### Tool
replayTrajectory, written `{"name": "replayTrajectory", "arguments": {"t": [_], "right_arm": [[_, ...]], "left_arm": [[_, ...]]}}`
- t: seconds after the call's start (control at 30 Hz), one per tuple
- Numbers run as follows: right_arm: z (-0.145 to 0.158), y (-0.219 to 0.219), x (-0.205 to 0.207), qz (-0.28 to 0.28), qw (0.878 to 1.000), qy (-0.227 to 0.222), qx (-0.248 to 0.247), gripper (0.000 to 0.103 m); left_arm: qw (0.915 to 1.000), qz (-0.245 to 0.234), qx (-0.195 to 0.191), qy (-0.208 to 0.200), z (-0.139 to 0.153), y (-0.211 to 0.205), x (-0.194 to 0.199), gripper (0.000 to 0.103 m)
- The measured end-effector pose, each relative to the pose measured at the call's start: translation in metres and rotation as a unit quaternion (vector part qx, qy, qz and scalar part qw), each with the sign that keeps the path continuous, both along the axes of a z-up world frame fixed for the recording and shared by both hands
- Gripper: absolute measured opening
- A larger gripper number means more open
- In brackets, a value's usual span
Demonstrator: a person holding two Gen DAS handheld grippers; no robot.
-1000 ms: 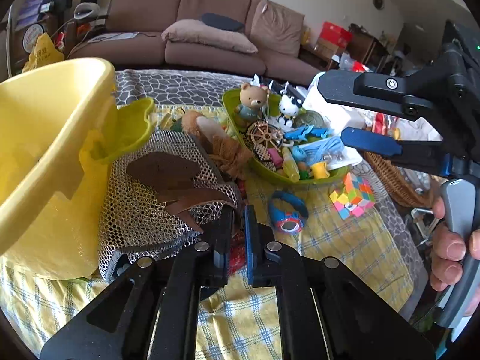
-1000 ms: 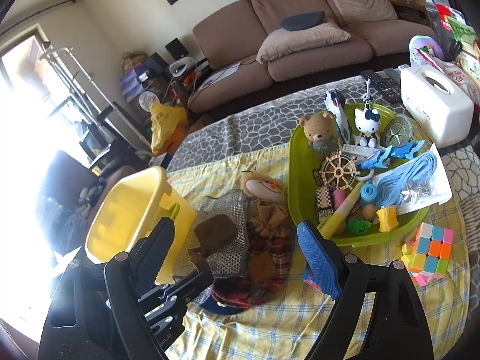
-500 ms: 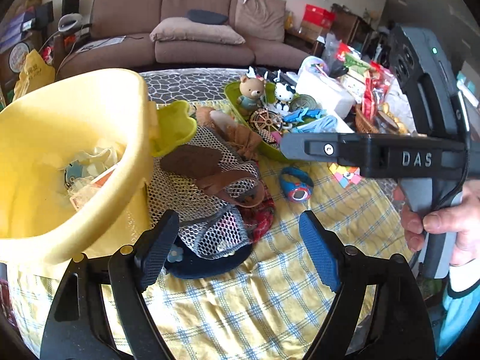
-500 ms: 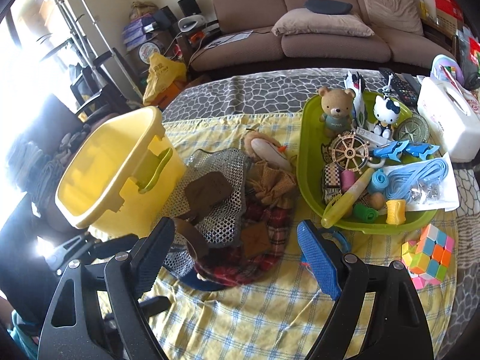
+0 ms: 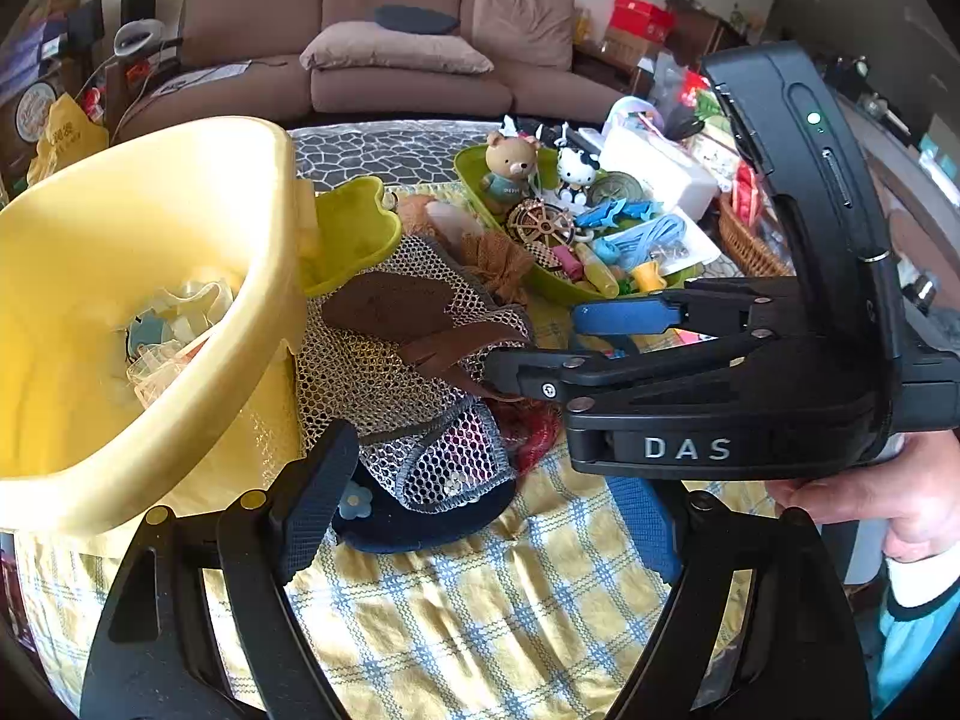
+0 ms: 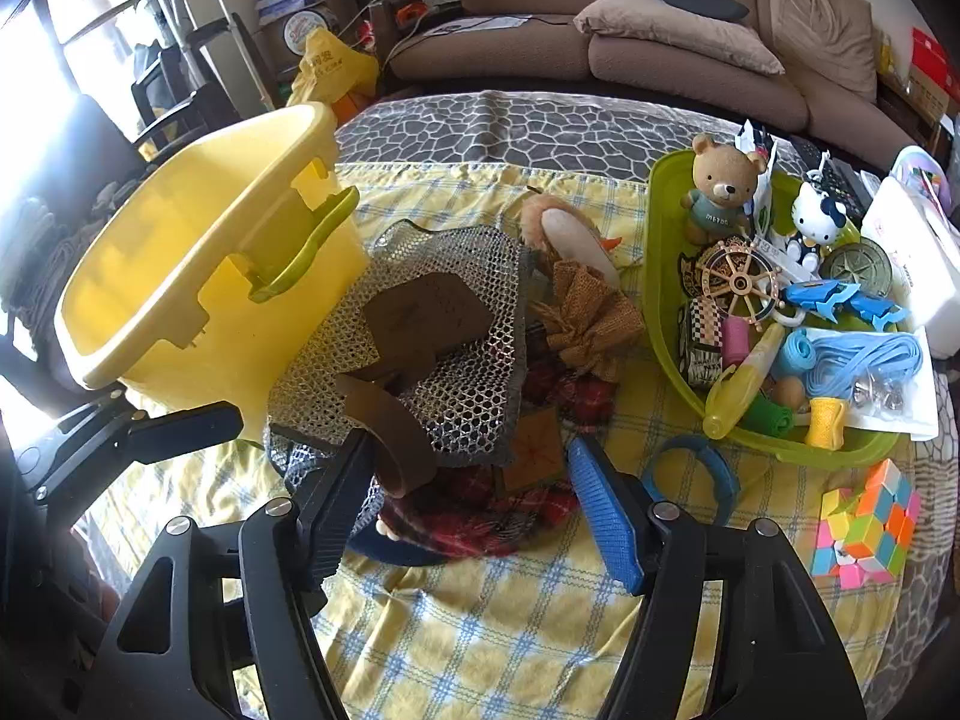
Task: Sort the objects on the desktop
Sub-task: 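Grasp the brown leather strap with the right tool and lift it, then grasp the blue digital watch with the left tool while the right holds the strap up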
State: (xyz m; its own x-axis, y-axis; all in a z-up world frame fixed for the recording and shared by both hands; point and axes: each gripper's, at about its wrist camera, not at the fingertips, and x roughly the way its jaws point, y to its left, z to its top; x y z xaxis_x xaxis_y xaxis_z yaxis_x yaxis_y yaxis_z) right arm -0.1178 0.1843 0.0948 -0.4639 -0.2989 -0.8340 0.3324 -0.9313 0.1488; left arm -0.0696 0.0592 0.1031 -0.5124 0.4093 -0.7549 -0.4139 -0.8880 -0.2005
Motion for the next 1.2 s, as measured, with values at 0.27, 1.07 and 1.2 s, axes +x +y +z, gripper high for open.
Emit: {"name": "replayTrajectory", "arguments": {"t": [0.27, 1.07, 1.2], "right_arm": [[-0.002, -0.005, -0.006, -0.035, 0.998, 0.031, 0.03, 0.02], [0.088, 0.046, 0.018, -0.135, 0.959, 0.239, -0.069, 0.012], [0.104, 0.07, 0.027, -0.16, 0.949, 0.262, -0.072, 0.012]], "left_arm": [[1.0, 0.003, 0.006, -0.002, 0.0, 0.002, -0.003, 0.08], [0.9996, 0.01, 0.024, -0.012, -0.008, 0.015, -0.011, 0.08], [0.9996, -0.003, 0.028, -0.008, -0.009, 0.03, -0.014, 0.08]]}}
